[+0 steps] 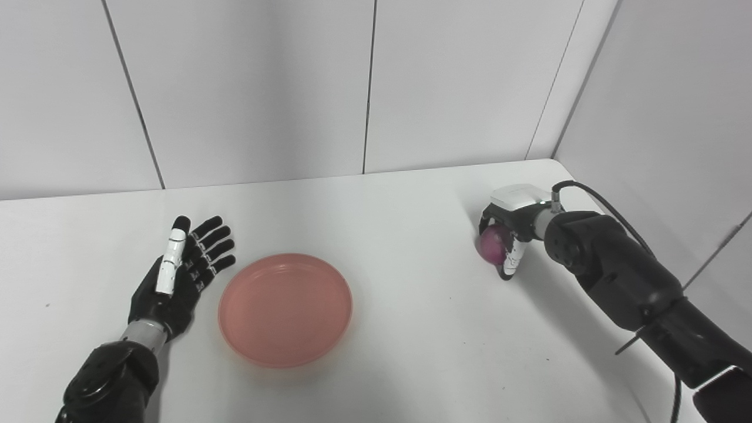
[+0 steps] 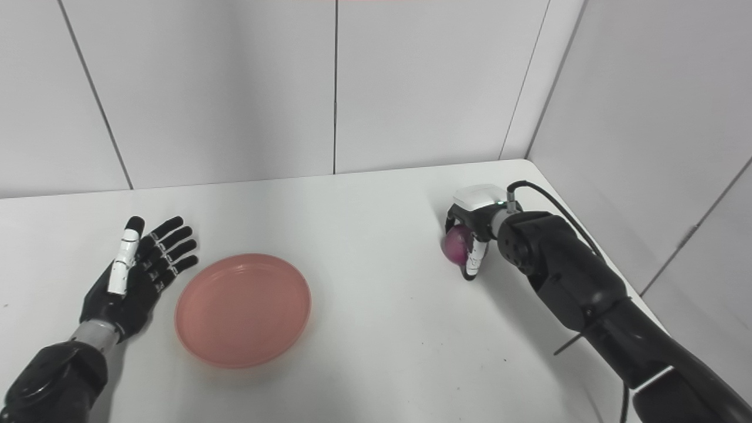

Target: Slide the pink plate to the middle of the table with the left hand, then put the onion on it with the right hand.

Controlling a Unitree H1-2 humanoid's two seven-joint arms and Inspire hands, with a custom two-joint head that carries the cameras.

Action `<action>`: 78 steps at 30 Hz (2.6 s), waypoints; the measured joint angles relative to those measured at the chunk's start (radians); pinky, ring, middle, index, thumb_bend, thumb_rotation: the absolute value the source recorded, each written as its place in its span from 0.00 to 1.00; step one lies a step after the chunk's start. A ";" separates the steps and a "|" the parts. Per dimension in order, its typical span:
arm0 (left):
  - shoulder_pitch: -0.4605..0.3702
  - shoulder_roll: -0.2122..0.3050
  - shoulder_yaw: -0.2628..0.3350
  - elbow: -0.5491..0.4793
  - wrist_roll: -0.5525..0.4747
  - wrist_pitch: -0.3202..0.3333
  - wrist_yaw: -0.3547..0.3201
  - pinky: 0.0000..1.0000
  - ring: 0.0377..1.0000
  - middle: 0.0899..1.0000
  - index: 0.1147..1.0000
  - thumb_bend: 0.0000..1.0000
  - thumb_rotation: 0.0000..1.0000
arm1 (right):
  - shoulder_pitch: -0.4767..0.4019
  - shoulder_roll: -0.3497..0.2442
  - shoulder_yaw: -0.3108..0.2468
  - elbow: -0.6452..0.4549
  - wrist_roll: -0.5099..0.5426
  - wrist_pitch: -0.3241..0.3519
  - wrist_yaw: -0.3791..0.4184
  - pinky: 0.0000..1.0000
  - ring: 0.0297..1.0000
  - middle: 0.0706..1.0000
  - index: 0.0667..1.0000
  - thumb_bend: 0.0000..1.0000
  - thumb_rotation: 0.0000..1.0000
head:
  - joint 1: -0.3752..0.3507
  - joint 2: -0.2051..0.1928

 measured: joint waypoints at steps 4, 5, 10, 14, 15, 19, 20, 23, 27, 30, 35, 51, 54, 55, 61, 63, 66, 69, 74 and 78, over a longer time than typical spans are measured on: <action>0.000 0.000 0.000 0.000 0.000 0.000 0.000 0.84 0.85 0.84 0.77 0.63 0.86 | 0.000 0.000 0.000 0.001 0.001 -0.007 -0.002 0.38 0.44 0.43 0.55 0.54 0.01 | 0.000 -0.002; 0.000 0.000 0.001 0.000 0.000 0.000 0.000 0.83 0.85 0.84 0.77 0.63 0.86 | 0.000 0.000 0.000 0.001 0.002 -0.009 -0.002 0.38 0.44 0.42 0.53 0.53 0.01 | 0.000 -0.002; 0.000 0.001 -0.001 0.000 0.000 0.000 0.000 0.83 0.85 0.84 0.77 0.64 0.87 | 0.000 -0.001 0.000 0.006 0.009 -0.035 -0.005 0.33 0.39 0.41 0.49 0.52 0.01 | 0.000 -0.002; 0.000 0.001 -0.002 0.002 0.000 0.000 0.000 0.83 0.85 0.84 0.77 0.64 0.87 | -0.003 -0.002 -0.001 0.014 0.016 -0.047 -0.005 0.32 0.37 0.43 0.46 0.53 0.01 | 0.000 -0.002; -0.001 0.001 -0.002 0.002 0.001 0.000 0.000 0.82 0.85 0.84 0.77 0.64 0.87 | -0.003 -0.002 -0.001 0.014 0.017 -0.049 -0.005 0.31 0.36 0.43 0.46 0.53 0.01 | 0.000 -0.002; -0.001 0.000 -0.002 0.002 0.003 0.000 0.000 0.83 0.85 0.84 0.77 0.63 0.88 | -0.003 -0.004 -0.002 0.014 0.023 -0.052 -0.002 0.34 0.40 0.44 0.46 0.52 0.01 | 0.000 -0.002; -0.001 0.000 -0.002 0.002 0.003 0.000 0.000 0.83 0.85 0.84 0.77 0.63 0.88 | -0.004 -0.005 -0.002 0.013 0.023 -0.052 -0.001 0.34 0.40 0.44 0.46 0.52 0.01 | 0.000 -0.002; -0.003 0.001 -0.002 0.007 0.003 -0.001 0.000 0.83 0.85 0.84 0.77 0.64 0.87 | -0.003 -0.006 -0.002 0.009 0.024 -0.053 0.003 0.35 0.41 0.43 0.47 0.52 0.01 | -0.003 -0.003; -0.006 0.001 -0.001 0.012 0.003 -0.006 0.000 0.82 0.85 0.83 0.77 0.64 0.86 | -0.003 -0.010 -0.002 0.000 0.028 -0.053 0.018 0.37 0.43 0.44 0.47 0.52 0.00 | -0.005 -0.003; -0.006 0.001 -0.002 0.013 0.003 -0.008 0.000 0.82 0.85 0.84 0.77 0.64 0.87 | -0.004 -0.017 -0.003 -0.008 0.034 -0.058 0.030 0.37 0.43 0.44 0.46 0.52 0.01 | -0.005 -0.002; -0.008 0.005 -0.003 0.024 0.003 -0.024 0.000 0.82 0.85 0.83 0.77 0.64 0.87 | -0.017 -0.026 -0.009 -0.048 0.052 -0.061 0.093 0.32 0.37 0.43 0.47 0.52 0.00 | 0.000 -0.002; -0.016 -0.004 -0.008 0.042 0.021 -0.045 0.005 0.80 0.83 0.82 0.75 0.65 0.87 | -0.153 -0.002 -0.018 -0.219 0.058 -0.096 0.176 0.32 0.38 0.42 0.47 0.53 0.01 | 0.038 -0.008; -0.016 -0.008 -0.009 0.043 0.025 -0.052 0.011 0.80 0.83 0.82 0.76 0.66 0.87 | -0.166 0.004 -0.016 -0.238 0.055 -0.097 0.190 0.32 0.38 0.42 0.48 0.53 0.00 | 0.070 -0.011; -0.016 -0.009 -0.009 0.046 0.025 -0.056 0.011 0.80 0.83 0.82 0.76 0.66 0.87 | -0.171 0.006 -0.016 -0.250 0.054 -0.097 0.193 0.32 0.38 0.41 0.48 0.53 0.00 | 0.071 -0.011; -0.022 -0.023 -0.022 0.068 0.049 -0.089 0.019 0.81 0.83 0.82 0.74 0.64 0.90 | -0.195 0.055 -0.016 -0.261 0.055 -0.101 0.195 0.29 0.34 0.40 0.48 0.53 0.00 | 0.164 -0.026; -0.023 -0.031 -0.026 0.075 0.056 -0.098 0.025 0.83 0.84 0.82 0.75 0.62 0.92 | -0.195 0.084 -0.013 -0.263 0.054 -0.101 0.195 0.30 0.35 0.40 0.48 0.52 0.00 | 0.195 -0.032; -0.024 -0.049 -0.034 0.084 0.069 -0.120 0.030 0.83 0.84 0.82 0.76 0.63 0.92 | -0.198 0.126 -0.002 -0.260 0.054 -0.103 0.192 0.31 0.35 0.39 0.48 0.52 0.01 | 0.251 -0.043; -0.026 -0.060 -0.044 0.085 0.080 -0.125 0.043 0.84 0.84 0.83 0.76 0.63 0.93 | -0.209 0.169 0.012 -0.237 0.054 -0.129 0.179 0.30 0.35 0.39 0.48 0.52 0.01 | 0.271 -0.046; -0.026 -0.077 -0.048 0.085 0.090 -0.129 0.049 0.85 0.84 0.83 0.76 0.62 0.94 | -0.225 0.225 0.031 -0.203 0.049 -0.161 0.156 0.30 0.34 0.38 0.49 0.52 0.01 | 0.308 -0.057; -0.026 -0.084 -0.052 0.098 0.096 -0.155 0.054 0.85 0.84 0.83 0.76 0.61 0.95 | -0.242 0.272 0.035 -0.198 0.048 -0.161 0.149 0.30 0.35 0.39 0.48 0.52 0.01 | 0.334 -0.061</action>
